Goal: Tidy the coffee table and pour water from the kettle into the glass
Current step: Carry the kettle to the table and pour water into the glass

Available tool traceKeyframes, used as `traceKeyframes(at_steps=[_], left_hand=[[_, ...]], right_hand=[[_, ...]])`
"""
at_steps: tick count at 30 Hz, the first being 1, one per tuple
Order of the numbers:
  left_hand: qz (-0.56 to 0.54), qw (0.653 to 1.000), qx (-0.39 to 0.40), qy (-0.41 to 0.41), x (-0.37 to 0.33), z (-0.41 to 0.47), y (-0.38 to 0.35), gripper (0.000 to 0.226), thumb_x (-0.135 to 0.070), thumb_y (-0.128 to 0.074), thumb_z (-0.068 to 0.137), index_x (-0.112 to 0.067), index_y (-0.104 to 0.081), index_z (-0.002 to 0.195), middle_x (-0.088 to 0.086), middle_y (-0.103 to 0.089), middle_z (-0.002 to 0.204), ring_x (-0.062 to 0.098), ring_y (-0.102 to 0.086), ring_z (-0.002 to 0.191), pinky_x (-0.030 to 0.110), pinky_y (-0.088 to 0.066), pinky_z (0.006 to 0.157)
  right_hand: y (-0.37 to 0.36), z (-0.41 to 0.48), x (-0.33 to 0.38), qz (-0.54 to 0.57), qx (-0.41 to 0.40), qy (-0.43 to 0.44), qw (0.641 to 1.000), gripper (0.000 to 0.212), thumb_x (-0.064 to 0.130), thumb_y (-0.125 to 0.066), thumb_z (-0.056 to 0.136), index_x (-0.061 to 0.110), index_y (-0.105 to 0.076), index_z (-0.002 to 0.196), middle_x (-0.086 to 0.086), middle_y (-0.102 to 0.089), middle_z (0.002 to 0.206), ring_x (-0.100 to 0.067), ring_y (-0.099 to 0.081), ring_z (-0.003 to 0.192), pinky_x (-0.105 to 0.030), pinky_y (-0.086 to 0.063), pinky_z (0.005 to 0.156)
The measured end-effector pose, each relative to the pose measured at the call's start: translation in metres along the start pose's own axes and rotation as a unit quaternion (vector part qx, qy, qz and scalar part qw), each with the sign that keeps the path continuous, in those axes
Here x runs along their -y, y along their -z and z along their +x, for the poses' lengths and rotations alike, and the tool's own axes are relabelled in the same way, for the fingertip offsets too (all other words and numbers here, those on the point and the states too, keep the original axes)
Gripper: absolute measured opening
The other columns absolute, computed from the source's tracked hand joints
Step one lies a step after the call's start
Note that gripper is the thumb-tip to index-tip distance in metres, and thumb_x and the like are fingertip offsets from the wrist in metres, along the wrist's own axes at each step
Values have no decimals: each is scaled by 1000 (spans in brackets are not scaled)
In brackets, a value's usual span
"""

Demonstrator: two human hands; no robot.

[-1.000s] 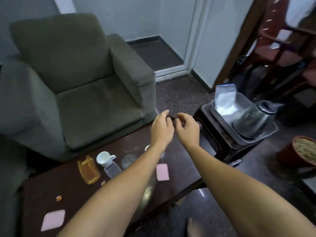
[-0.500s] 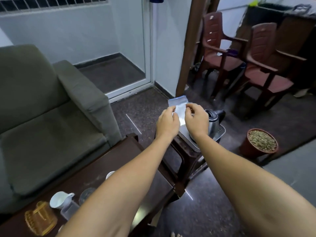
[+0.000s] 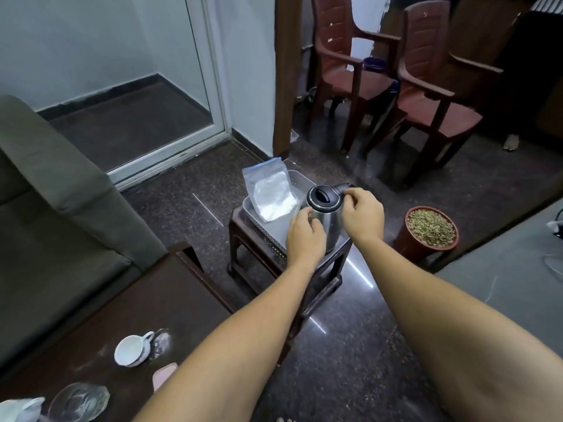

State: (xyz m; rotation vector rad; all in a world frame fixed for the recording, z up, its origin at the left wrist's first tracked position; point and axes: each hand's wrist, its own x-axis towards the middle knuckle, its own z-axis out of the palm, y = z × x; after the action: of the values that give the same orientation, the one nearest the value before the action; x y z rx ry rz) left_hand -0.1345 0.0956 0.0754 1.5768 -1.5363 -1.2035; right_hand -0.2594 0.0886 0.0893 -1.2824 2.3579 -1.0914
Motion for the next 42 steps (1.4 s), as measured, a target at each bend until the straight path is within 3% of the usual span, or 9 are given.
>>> traceKeyframes(at_steps=[8,13,15,20,28,38,42], left_hand=[[8,996,28,80,42,27,-44,46,-25,-44,103,-19,-46,149,1,-52,150,21,-52,134,38,-40,114],[3,994,38,100,54,38,-55,62,-31,-43,103,-17,-25,161,3,-33,164,25,-41,145,42,-34,120],[1,994,40,100,57,40,-58,67,-34,-43,104,-15,-17,163,2,-23,168,24,-33,151,39,-28,121],[-14,995,38,91,60,39,-65,72,-38,-41,105,-14,-8,164,-2,-9,171,17,-15,157,34,-20,123],[-56,993,13,106,59,45,-62,69,-31,-39,104,-18,-7,165,-9,-4,170,18,-24,154,36,-24,123],[-52,991,-16,123,59,82,-30,70,-18,-39,97,-21,-18,164,-4,-17,170,20,-25,154,38,-21,126],[-41,993,-10,110,57,97,-16,64,-13,-42,93,-21,-36,156,2,-38,161,25,-39,146,44,-32,122]], right_hand=[[-24,45,-35,-46,50,3,998,38,2,-47,95,19,-68,122,-8,-61,133,-33,-59,117,-34,-42,89],[-36,72,-44,-147,146,18,978,70,2,-55,93,17,-35,159,-4,-30,168,-30,-32,150,-49,-37,117],[-41,81,-49,-186,165,38,968,76,2,-57,93,14,-28,162,-4,-24,170,-30,-25,153,-50,-36,118],[-48,92,-62,-244,161,89,952,66,4,-59,91,10,-41,154,-10,-43,157,-37,-42,138,-48,-35,114],[-47,90,-74,-255,126,133,949,57,22,-63,99,17,-46,153,-14,-50,144,-41,-45,125,-50,-37,108],[-47,71,-78,-285,118,183,933,50,45,-68,95,11,-61,131,-15,-54,123,-37,-50,113,-50,-40,100],[-52,64,-80,-272,109,173,940,53,57,-67,92,14,-63,122,-10,-55,118,-33,-52,111,-48,-43,99]])
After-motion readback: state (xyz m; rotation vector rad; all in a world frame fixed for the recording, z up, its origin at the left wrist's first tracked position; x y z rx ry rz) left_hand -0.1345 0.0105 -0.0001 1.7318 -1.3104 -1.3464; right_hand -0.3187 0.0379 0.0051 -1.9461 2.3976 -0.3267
